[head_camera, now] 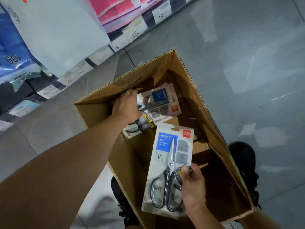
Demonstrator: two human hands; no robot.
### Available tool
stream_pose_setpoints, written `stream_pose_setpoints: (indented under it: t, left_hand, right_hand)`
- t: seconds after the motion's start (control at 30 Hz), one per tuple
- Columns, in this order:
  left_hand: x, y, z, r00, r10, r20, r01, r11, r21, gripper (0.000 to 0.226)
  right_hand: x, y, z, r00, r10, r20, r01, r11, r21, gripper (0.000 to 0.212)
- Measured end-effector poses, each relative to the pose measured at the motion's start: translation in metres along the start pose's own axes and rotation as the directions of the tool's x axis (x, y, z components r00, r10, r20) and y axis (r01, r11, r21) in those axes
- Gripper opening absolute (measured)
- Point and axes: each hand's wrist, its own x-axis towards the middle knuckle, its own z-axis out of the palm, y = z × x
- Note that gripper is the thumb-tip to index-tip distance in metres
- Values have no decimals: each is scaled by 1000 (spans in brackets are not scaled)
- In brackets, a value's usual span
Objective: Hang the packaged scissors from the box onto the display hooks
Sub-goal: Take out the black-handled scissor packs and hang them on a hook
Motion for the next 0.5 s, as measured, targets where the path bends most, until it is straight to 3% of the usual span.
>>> stream_pose_setpoints:
  t: [0.17,0.33,0.4,0.5]
  left_hand:
    - [21,5,24,1000,13,28,-18,982,187,109]
    - [10,9,25,989,40,-145,1,962,273,91]
    - [-1,11,21,988,15,-153,26,964,263,87]
    - [-26,15,9,994,-96,-56,102,988,120,84]
  right_hand:
    - [16,1,-6,997,-58,52,61,996,-65,11]
    - [22,-3,-6,996,-34,81,39,998,-54,5]
    - [19,-8,-5,996,-52,79,59,995,-83,7]
    - [6,-18,-9,992,-90,83,102,984,-143,9]
